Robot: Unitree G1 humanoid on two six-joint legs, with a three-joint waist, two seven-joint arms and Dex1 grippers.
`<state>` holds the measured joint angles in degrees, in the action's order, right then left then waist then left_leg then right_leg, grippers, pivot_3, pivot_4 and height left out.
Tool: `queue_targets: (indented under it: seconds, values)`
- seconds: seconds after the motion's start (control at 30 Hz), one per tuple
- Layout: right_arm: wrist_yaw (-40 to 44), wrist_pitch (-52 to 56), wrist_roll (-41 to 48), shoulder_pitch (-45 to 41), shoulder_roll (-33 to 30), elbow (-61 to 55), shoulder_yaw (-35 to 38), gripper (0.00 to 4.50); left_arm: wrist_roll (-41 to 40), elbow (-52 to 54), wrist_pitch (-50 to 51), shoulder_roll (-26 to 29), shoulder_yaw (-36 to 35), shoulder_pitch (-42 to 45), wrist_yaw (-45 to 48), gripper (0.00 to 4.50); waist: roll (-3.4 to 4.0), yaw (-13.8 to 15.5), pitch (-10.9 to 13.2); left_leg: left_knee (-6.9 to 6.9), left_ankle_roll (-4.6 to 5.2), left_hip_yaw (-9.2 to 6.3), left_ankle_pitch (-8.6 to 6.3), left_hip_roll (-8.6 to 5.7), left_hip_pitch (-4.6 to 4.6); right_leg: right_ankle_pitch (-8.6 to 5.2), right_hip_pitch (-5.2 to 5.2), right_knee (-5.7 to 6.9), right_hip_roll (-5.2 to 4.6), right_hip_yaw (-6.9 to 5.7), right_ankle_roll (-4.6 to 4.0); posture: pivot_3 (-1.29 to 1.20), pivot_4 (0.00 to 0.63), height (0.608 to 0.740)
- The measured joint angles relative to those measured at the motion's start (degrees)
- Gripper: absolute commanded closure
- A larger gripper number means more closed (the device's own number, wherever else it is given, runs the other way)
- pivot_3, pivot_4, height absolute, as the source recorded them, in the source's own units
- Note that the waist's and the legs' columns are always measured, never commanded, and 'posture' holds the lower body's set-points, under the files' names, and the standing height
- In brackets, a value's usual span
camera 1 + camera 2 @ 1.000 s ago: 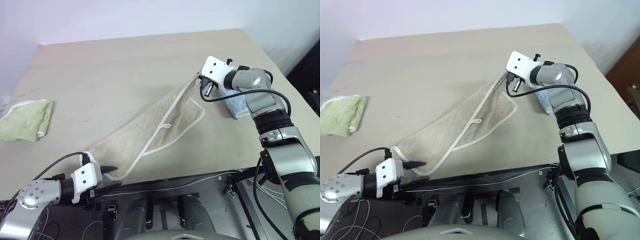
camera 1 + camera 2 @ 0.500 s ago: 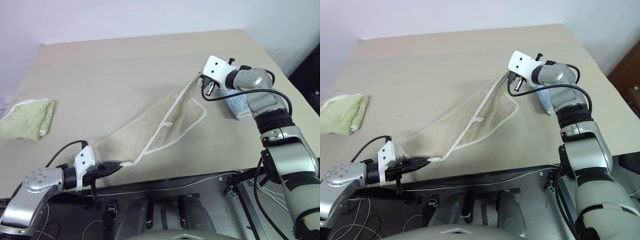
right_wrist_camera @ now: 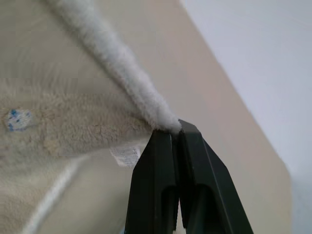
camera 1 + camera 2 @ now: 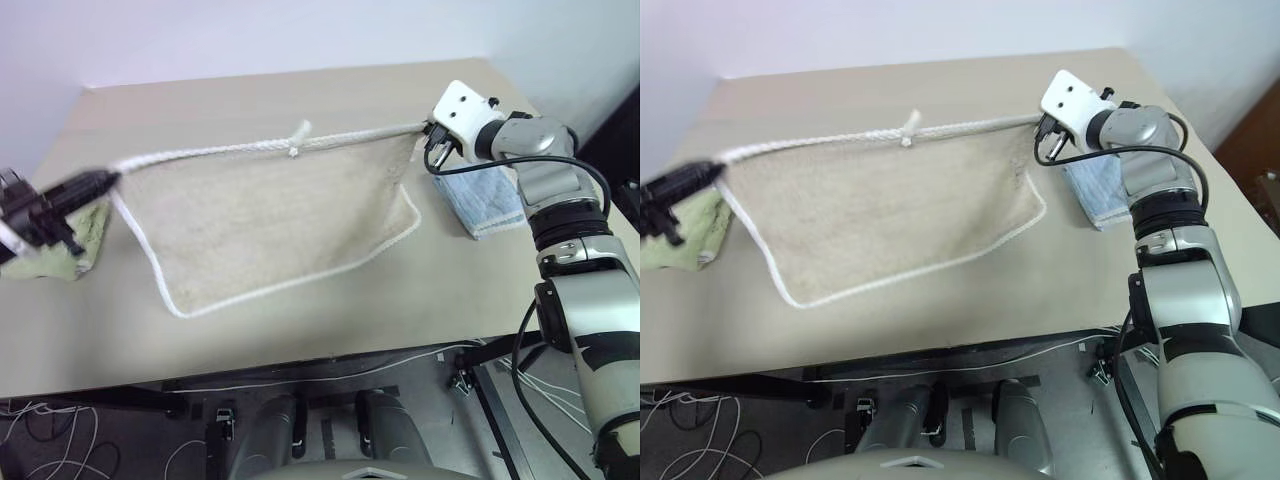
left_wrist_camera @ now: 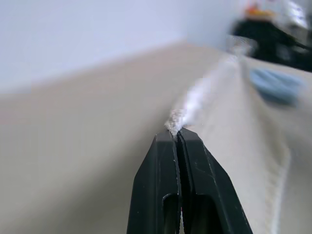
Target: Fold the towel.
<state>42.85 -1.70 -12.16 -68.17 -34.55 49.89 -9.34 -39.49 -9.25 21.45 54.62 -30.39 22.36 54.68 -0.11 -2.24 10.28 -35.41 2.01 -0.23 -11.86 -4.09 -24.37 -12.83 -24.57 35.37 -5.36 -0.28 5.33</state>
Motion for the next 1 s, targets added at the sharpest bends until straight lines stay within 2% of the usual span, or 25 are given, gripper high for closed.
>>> queue_targets:
  seconds: [0.1,0.23,0.33,0.4,0.43,0.47,0.57,0.63,0.73,0.87,1.0]
  values:
    - [-1.4,-1.0,0.0,-3.4,0.6,2.5,0.0,4.50,7.6,-14.0,-9.4,-1.3,5.8,12.4,-2.0,4.47,-0.01,0.0,0.0,-0.02,-0.01,0.01,0.01,-0.03,-0.01,0.04,-0.02,0.04,0.05,0.00,0.07,0.00,0.150,0.740]
    - [-3.1,-2.9,0.2,-7.7,1.9,6.6,0.0,4.50,16.4,-39.5,-20.1,-3.2,12.2,31.8,-4.3,4.47,-0.13,0.1,0.1,-0.10,-0.01,0.01,0.04,-0.04,-0.09,0.07,-0.06,0.08,0.15,-0.01,0.13,0.00,0.150,0.740]
    - [-0.3,-4.3,1.8,-7.8,1.6,5.9,0.4,4.50,20.5,-51.4,-27.5,-3.0,14.1,40.4,-4.1,4.47,-0.14,-0.2,0.1,-0.05,-0.17,0.12,0.14,-0.05,-0.14,0.07,-0.07,0.06,0.14,0.01,0.20,0.00,0.150,0.740]
    - [3.6,-4.2,3.0,-5.5,0.4,2.9,0.7,4.50,22.0,-54.4,-29.6,-2.4,14.7,41.8,-1.6,4.47,-0.15,-0.3,0.1,0.01,-0.12,0.21,0.11,-0.05,-0.15,0.02,-0.08,0.06,0.11,0.01,0.29,0.00,0.150,0.740]
    - [8.0,-4.2,5.1,-1.7,-1.4,-2.4,1.0,4.50,22.7,-55.9,-30.2,-1.5,15.2,41.5,1.6,4.47,-0.16,-0.2,0.0,0.01,-0.04,0.21,0.07,-0.05,-0.19,-0.03,-0.08,0.03,0.11,-0.01,0.38,0.00,0.150,0.740]
    - [11.5,-3.7,7.0,1.7,-2.8,-6.5,1.2,4.50,22.9,-56.8,-30.4,-0.7,15.2,40.7,4.5,4.47,-0.16,-0.2,0.0,-0.02,0.24,0.23,-0.10,-0.05,-0.24,-0.06,-0.10,0.04,0.11,0.00,0.43,0.00,0.150,0.740]
    - [24.9,4.1,16.2,18.4,-10.0,-28.4,1.8,4.50,22.1,-55.8,-28.4,2.9,15.1,33.5,18.7,4.47,-0.11,-0.2,0.1,-0.38,0.39,0.23,-0.19,-0.03,-0.66,-0.15,-0.36,0.16,0.08,0.00,0.55,0.00,0.150,0.740]
    - [29.4,9.5,19.8,24.9,-13.8,-38.3,1.7,4.50,21.3,-54.6,-27.0,3.9,14.9,28.5,24.3,4.47,-0.09,-0.4,0.1,-0.90,0.46,0.28,-0.25,-0.07,-1.14,-0.15,-0.86,0.66,-0.08,0.04,0.57,0.00,0.150,0.740]
    - [30.6,15.3,22.2,28.5,-17.0,-46.8,2.7,4.50,20.3,-51.5,-24.3,5.7,14.0,19.8,29.8,4.47,-0.14,-0.5,0.1,-1.24,0.56,0.32,-0.34,-0.03,-0.96,-0.06,-0.75,0.80,-0.22,0.10,0.52,0.00,0.150,0.740]
    - [30.6,19.3,24.4,32.6,-19.5,-54.8,4.0,4.50,16.9,-43.5,-19.3,9.0,10.7,8.0,34.4,4.47,-0.19,-0.2,0.1,-1.42,0.36,0.13,-0.43,0.10,-0.89,-0.05,-0.57,0.75,-0.25,0.08,0.04,0.00,0.150,0.740]
    - [32.1,20.2,25.5,38.8,-22.5,-59.1,3.7,4.50,13.7,-31.8,-13.5,10.5,6.3,-9.6,37.1,4.47,-0.11,0.0,0.1,-1.41,0.36,0.19,-0.43,0.07,-0.94,-0.07,-0.63,0.63,-0.38,0.09,-0.01,0.00,0.150,0.740]
